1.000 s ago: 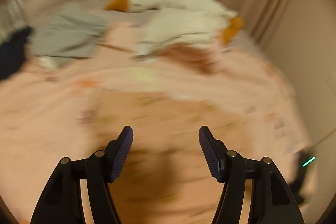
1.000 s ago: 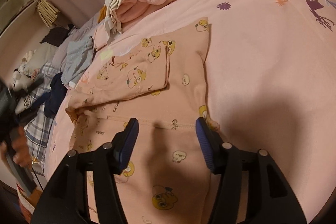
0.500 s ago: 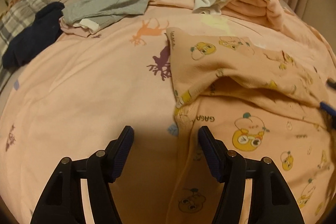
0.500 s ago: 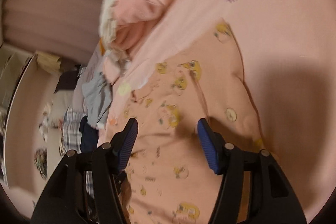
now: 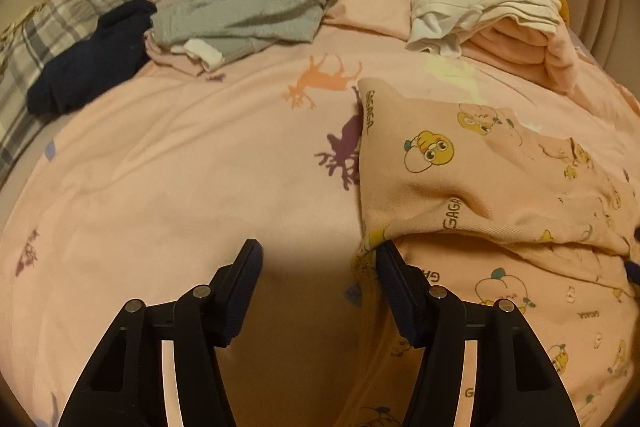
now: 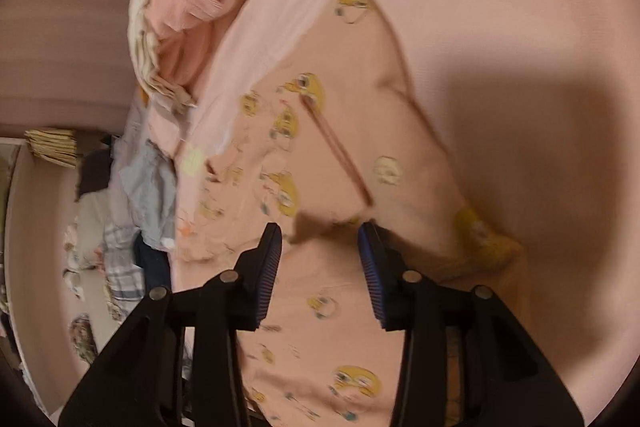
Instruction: Fold small clothes
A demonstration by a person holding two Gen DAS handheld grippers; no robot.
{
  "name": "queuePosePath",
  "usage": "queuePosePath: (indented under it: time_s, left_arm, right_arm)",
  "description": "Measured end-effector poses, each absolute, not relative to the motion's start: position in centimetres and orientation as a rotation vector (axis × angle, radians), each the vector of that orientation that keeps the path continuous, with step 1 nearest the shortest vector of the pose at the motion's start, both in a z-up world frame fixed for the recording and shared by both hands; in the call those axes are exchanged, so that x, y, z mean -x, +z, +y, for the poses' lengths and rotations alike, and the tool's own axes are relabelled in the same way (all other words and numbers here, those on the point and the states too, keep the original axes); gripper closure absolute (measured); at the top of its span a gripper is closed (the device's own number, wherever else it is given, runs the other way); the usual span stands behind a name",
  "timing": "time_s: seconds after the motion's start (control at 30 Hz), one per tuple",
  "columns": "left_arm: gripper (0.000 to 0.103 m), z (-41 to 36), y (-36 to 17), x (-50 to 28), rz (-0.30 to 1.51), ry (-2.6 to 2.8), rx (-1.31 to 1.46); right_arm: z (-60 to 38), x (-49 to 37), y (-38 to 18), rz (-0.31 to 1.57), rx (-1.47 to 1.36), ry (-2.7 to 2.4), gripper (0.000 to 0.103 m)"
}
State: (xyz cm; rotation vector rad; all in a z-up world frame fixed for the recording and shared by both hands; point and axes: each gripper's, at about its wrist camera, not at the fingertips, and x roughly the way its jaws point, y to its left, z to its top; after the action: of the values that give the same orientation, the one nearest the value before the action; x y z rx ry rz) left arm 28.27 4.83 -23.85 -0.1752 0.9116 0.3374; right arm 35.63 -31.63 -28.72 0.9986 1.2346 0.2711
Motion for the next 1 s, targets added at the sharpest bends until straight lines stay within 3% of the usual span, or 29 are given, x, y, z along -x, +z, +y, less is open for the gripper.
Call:
queuePosePath:
  time_s: [0.03,0.1,0.13,0.17,0.23,0.47,0.6,0.67,0.83,0.93,1.0]
  left_arm:
    - [0.042,5.0,-23.9,-28.3,0.91,0.336,0.183]
    - [0.042,5.4,-24.0,-28.3,0.905,0.337,0.206]
    - [0.042,5.7,-24.0,-28.3,0.902,0.34,0.22]
    - [0.042,5.8,-24.0,-28.3,0.896,0.346,0.229]
    - [0.042,5.9,-24.0,-28.2,0.891,0.361,0.23]
    - [0.045,5.1,-23.9,-28.3,0.896,0.393,0.175]
    - [0.045,4.1,-23.3,-28.1,0.906,0.369,0.117]
    - [0.045,3.2,-23.1,-28.0,0.899,0.356,0.078]
    - [0.045,2.3,-24.1,-28.2,0.942,0.306,0.064]
    - [0.045,2.6,-24.0,-28.1,0.94,0.302,0.083]
    - [0.045,2.9,-23.8,-28.0,0.944,0.31,0.103]
  right_arm:
    - [-31.6,-35.9,-29.2,1.212,-1.026,0.29,0.062]
    - [-31.5,-36.2,-30.6,1.17,-1.077,0.318,0.073]
    - [-31.7,-36.3,-31.1,1.149,-1.084,0.313,0.093]
    - [-32.0,-36.3,-31.3,1.146,-1.077,0.288,0.097]
    - [-32.8,-36.1,-31.1,1.09,-1.123,0.3,0.097]
    - [-35.9,-35.4,-24.7,0.913,-0.892,0.199,0.099]
    - [-36.2,-36.0,-26.0,1.107,-0.901,0.167,0.093]
    - [-35.3,-36.3,-27.7,1.196,-1.025,0.243,0.08]
    - [-31.9,-36.5,-30.1,1.224,-1.044,0.28,0.074]
    - [-32.5,-36.4,-32.4,1.101,-1.234,0.321,0.078]
    - [-32.8,-36.3,-32.5,1.047,-1.249,0.339,0.092]
